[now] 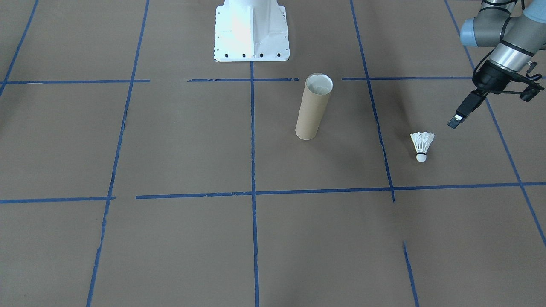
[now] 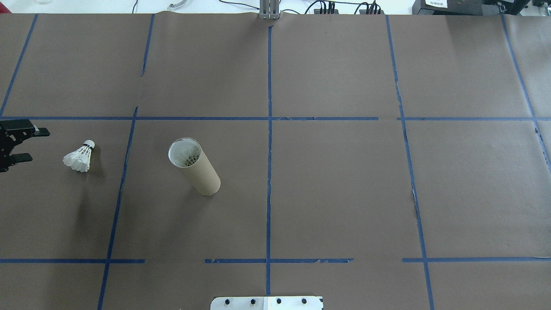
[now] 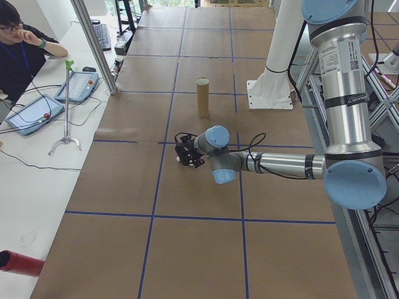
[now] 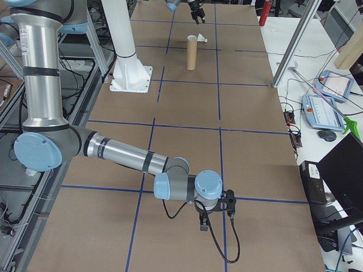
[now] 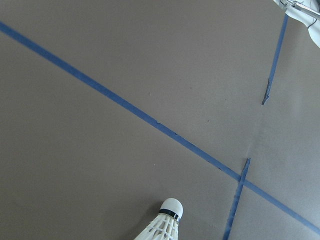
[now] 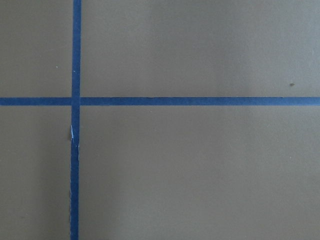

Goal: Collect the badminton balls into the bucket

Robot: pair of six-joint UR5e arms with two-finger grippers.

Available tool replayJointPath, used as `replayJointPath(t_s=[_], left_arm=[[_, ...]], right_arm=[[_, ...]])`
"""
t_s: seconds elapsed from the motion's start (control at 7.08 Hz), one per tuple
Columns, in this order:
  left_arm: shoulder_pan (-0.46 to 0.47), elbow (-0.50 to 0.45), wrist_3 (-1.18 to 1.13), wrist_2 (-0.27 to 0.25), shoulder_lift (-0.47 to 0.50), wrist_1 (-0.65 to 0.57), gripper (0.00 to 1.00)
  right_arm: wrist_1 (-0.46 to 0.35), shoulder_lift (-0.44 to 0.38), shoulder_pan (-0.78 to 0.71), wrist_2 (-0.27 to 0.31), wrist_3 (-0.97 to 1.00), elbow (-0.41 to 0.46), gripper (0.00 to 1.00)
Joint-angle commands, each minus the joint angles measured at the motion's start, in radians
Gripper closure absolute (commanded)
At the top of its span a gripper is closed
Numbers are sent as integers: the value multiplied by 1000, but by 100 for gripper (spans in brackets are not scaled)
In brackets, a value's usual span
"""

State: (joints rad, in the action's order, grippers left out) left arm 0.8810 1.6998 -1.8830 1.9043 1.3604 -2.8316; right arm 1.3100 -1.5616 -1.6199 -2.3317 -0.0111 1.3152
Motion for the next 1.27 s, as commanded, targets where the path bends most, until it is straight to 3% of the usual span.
replayJointPath(t_s=[0.0, 0.14, 0.28, 0.71, 0.85, 1.13], left_arm=[[-139, 0, -331, -172, -4, -19, 0], [-180, -2, -402, -221, -7, -14, 0], [-185, -12, -422, -226, -7, -12, 0], [-188, -46, -498, -274, 14, -14, 28], [-188, -54, -518, -275, 22, -12, 30], [-189, -55, -528, -277, 28, -14, 47]], right_arm=[[0, 0, 0, 0, -1, 1, 0], [0, 0, 0, 0, 0, 1, 0], [0, 0, 0, 0, -1, 1, 0], [0, 0, 0, 0, -1, 1, 0], [0, 0, 0, 0, 0, 1, 0], [0, 0, 0, 0, -1, 1, 0]])
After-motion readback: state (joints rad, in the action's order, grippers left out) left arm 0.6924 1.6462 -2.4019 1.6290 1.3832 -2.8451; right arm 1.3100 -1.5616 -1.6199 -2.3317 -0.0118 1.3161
